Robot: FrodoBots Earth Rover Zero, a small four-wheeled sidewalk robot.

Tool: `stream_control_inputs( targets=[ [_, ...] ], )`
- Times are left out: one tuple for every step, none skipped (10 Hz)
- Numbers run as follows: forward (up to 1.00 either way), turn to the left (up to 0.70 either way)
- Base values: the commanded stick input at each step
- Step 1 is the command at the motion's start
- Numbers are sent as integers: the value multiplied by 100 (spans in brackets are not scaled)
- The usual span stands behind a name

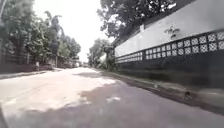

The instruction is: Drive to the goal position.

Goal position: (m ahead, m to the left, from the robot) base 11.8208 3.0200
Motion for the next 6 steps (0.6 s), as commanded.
stream_control_inputs(
  targets=[
    [50, -20],
    [50, -20],
    [50, -20],
    [50, -20],
    [50, -20],
    [50, -20]
  ],
)
